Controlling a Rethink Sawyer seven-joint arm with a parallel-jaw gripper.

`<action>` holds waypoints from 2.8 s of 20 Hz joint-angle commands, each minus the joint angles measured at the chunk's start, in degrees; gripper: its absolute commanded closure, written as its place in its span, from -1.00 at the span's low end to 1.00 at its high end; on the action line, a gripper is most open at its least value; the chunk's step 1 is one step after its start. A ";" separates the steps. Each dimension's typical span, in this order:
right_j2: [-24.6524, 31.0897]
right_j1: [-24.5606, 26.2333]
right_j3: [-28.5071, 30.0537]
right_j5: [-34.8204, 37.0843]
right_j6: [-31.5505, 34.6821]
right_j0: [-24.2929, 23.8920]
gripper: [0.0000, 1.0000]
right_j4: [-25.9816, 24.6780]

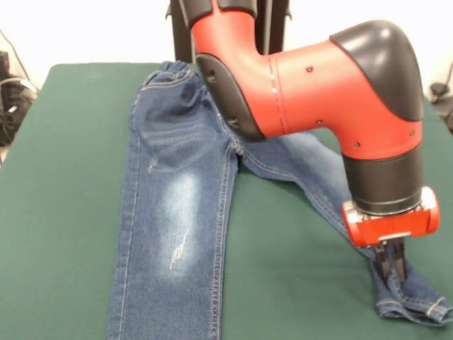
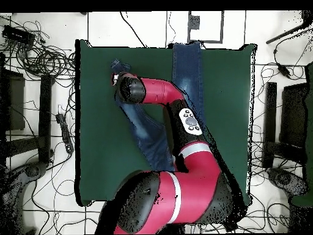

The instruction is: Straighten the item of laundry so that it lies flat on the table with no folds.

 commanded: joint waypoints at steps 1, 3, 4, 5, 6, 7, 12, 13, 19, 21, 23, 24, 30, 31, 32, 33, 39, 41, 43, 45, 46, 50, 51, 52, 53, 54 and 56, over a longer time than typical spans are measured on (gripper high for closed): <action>-2.88 2.09 -2.63 1.84 1.13 -2.31 1.00 -2.31; -2.67 1.57 -2.95 1.82 0.24 -2.69 1.00 -2.80; -2.48 1.20 -2.93 2.03 -0.29 -2.91 1.00 -2.98; -2.38 0.88 -2.88 2.22 -0.45 -3.06 1.00 -2.91; -2.13 0.84 -3.38 2.56 -0.65 -3.21 1.00 -2.67; -2.00 0.50 -3.16 2.72 -0.43 -3.39 1.00 -2.39; -1.57 -2.50 0.25 3.18 1.78 -3.68 1.00 -1.44; -1.67 -3.18 1.41 2.91 2.86 -3.30 1.00 -1.21; 2.92 -4.58 8.17 1.78 11.32 -2.77 1.00 5.57; 3.56 -4.56 8.82 1.55 12.20 -2.54 1.00 7.30; 4.37 -5.12 10.28 1.22 12.69 -2.70 1.00 8.98; 4.81 -5.85 11.49 0.91 12.49 -2.79 1.00 9.61; 7.09 -8.76 15.67 1.14 9.99 -4.22 1.00 12.28; 7.42 -9.18 16.15 1.40 9.72 -4.33 1.00 12.68; 7.89 -9.59 16.72 1.55 9.40 -4.51 1.00 13.10; 8.57 -9.96 17.45 1.66 9.12 -4.80 1.00 13.56; 12.42 -10.85 21.71 0.95 9.51 -6.79 1.00 16.84; 14.18 -10.67 23.01 0.00 9.60 -7.63 1.00 17.61; 15.63 -10.36 23.80 -0.45 9.71 -8.31 1.00 18.47; 16.76 -10.18 24.41 -0.60 9.91 -8.90 1.00 19.33; 17.21 -10.11 24.66 -0.71 10.20 -9.09 1.00 19.77; 17.98 -8.90 24.66 -0.30 9.54 -10.19 1.00 20.75; 17.92 -7.98 24.14 -0.27 8.71 -10.54 1.00 20.55; 17.62 -6.70 23.36 -0.08 8.27 -10.91 1.00 20.67; 17.37 -5.08 22.70 -0.67 7.66 -11.46 1.00 20.37; 16.87 -3.54 21.54 -0.85 6.62 -11.76 1.00 19.73; 16.14 -0.45 19.09 -0.98 4.28 -12.39 1.00 18.45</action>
